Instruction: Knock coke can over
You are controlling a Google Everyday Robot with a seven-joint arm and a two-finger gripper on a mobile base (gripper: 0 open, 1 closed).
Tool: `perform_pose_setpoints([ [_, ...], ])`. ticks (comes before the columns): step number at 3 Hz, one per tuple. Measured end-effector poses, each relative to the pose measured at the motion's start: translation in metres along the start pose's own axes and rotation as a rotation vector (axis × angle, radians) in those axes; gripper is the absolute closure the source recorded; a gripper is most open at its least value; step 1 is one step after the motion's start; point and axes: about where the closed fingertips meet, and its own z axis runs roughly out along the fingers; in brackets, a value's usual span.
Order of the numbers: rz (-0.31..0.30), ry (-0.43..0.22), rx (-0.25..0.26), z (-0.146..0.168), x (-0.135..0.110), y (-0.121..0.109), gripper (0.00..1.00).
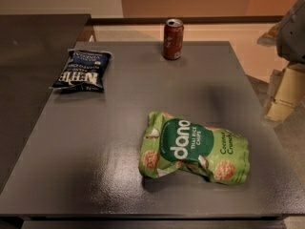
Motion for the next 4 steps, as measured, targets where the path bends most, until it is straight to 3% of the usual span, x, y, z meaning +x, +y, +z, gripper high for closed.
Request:
perform_pose_setpoints([
  [2, 0.004, -0.032, -0.005, 0.008, -0.007, -0.010, 0.00],
  [4, 0.046, -0.165, 0.021, 0.038, -0.037, -0.070, 0.00],
])
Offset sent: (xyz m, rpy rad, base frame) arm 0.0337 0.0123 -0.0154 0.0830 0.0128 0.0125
